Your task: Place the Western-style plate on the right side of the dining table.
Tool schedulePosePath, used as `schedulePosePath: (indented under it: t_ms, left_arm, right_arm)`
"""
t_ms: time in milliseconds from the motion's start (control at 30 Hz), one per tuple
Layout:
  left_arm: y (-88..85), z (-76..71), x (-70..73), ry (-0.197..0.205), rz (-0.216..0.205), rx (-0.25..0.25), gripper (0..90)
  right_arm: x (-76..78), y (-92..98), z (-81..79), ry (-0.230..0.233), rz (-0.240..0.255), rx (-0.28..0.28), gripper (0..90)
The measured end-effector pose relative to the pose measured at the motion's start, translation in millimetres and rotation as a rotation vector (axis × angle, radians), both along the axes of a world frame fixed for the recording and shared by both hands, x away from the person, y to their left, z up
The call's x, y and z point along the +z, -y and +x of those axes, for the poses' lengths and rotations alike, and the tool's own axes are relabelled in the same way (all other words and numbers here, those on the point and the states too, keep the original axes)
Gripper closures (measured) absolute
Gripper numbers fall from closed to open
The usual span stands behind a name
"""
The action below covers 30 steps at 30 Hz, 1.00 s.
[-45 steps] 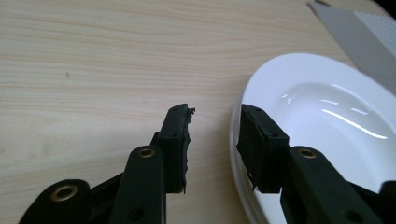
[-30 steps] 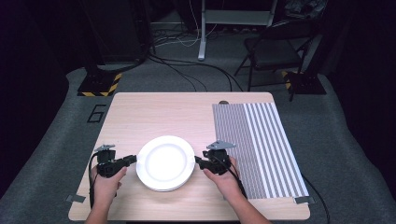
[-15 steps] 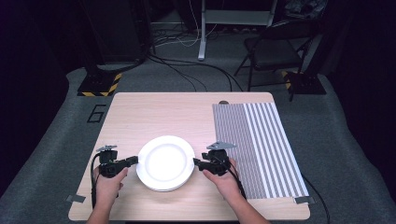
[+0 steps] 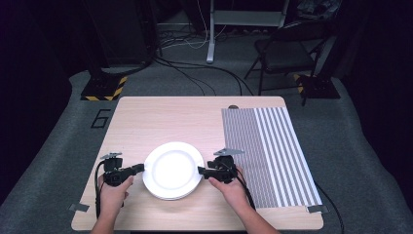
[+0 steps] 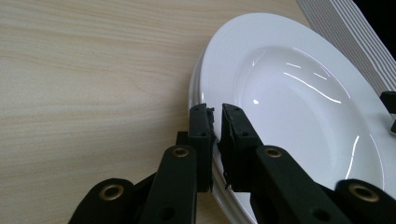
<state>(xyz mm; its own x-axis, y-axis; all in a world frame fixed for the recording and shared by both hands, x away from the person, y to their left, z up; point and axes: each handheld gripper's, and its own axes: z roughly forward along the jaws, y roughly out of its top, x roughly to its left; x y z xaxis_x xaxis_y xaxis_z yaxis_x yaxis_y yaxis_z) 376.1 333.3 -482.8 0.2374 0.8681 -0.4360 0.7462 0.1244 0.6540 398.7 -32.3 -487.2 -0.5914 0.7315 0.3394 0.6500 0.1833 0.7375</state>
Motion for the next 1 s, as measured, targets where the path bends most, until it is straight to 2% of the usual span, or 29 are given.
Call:
schedulePosePath:
  t_ms: [167,267,400,500,600,700,767,900,933,1000]
  left_arm:
    - [1.4,-1.0,-0.2,0.004,0.002,0.006,82.7]
    - [1.6,-1.2,-1.3,0.003,-0.014,0.013,82.8]
    - [1.3,-1.3,-1.7,0.002,-0.016,0.007,82.7]
    - [0.9,-1.3,-1.2,-0.006,-0.016,0.001,83.0]
    - [1.4,-0.8,-1.6,0.003,-0.010,-0.002,83.2]
    - [1.4,-0.7,-1.6,-0.003,-0.011,-0.009,84.0]
    - [3.0,-0.2,-2.4,-0.007,-0.028,-0.005,85.3]
    - [6.5,1.0,-4.2,-0.010,-0.021,-0.021,88.9]
    - [8.1,1.4,-4.8,-0.010,-0.042,-0.018,89.0]
    - [12.6,3.2,-7.7,-0.021,-0.082,-0.062,89.7]
  right_arm:
    - [-4.0,-6.6,-0.6,-0.012,-0.005,0.011,46.7]
    - [-6.7,-12.3,-1.1,-0.031,0.011,0.025,45.4]
    - [-6.3,-13.8,-2.4,-0.033,0.006,0.012,45.6]
    - [-4.1,-13.9,-3.7,-0.029,0.023,0.001,45.5]
    - [-3.4,-13.9,-4.1,-0.037,0.026,-0.003,45.6]
    - [-2.4,-11.3,-4.0,-0.064,0.063,-0.013,46.6]
    - [-1.0,-8.9,-3.5,-0.062,0.077,-0.020,47.2]
    - [5.0,-2.6,-2.3,-0.055,0.123,-0.036,50.2]
    - [6.4,-1.4,-2.1,-0.049,0.127,-0.039,50.3]
    - [7.6,-0.5,-2.0,-0.050,0.128,-0.039,50.7]
